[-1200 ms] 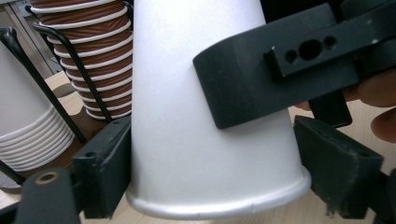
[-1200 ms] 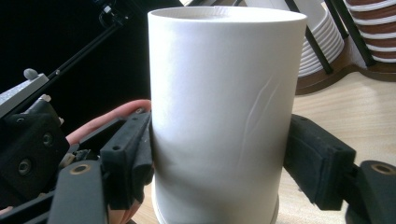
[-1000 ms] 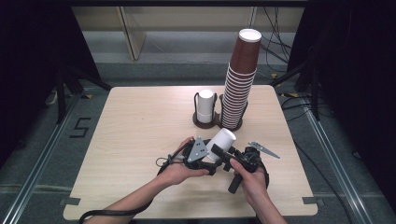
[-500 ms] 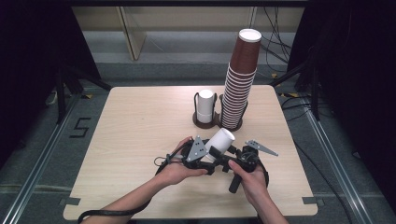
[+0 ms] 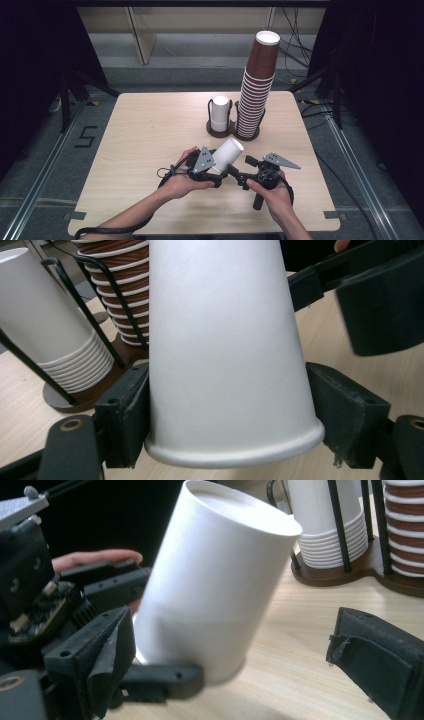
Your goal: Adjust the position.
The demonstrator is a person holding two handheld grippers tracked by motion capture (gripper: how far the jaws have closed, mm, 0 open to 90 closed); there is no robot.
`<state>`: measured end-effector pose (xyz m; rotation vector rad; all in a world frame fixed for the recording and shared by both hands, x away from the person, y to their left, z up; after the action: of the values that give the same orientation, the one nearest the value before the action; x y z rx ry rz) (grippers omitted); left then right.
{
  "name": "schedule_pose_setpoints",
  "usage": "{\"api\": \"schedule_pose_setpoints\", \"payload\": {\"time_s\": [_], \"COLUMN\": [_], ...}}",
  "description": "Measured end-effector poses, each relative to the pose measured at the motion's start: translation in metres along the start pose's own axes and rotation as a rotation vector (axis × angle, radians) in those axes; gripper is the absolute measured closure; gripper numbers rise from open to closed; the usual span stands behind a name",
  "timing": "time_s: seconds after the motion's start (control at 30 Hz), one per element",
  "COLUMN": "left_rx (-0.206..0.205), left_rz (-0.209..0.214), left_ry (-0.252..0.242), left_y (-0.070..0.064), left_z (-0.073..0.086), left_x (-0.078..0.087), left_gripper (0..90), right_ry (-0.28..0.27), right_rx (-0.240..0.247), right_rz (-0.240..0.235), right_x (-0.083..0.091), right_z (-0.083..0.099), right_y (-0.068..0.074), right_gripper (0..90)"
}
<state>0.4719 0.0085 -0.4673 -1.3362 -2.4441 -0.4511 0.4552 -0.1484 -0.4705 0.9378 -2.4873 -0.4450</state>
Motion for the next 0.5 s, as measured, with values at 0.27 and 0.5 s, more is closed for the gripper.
{"api": "schedule_pose_setpoints", "payload": {"time_s": [0.27,0.5], "left_rx": [-0.031,-0.080], "left_rz": [0.006,0.038], "left_ry": [0.050,0.154], "left_y": [0.007,0.013], "left_z": [0.004,0.011], "left_x": [0.017,0.031], "left_gripper": [23.6,23.8], "right_ry": [0.034,0.148], "right_rx": [0.112,0.303], "right_rz": [-0.016,-0.025], "right_x": [0.009,0.009], "right_z": [0.003,0.011], "right_y": [-0.009,-0.017], "right_gripper": [6.7,8.0]}}
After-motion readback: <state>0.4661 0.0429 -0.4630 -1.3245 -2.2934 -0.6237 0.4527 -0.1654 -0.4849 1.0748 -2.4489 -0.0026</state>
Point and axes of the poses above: each handheld gripper's, and its own axes: x roughly backward along the jaws, z roughly out of its underside, y roughly to its left, the point moved 5 cm from there along -x, roughly forward along the jaws, and after that the axes turned 3 degrees about z, right-handed, at the moved point
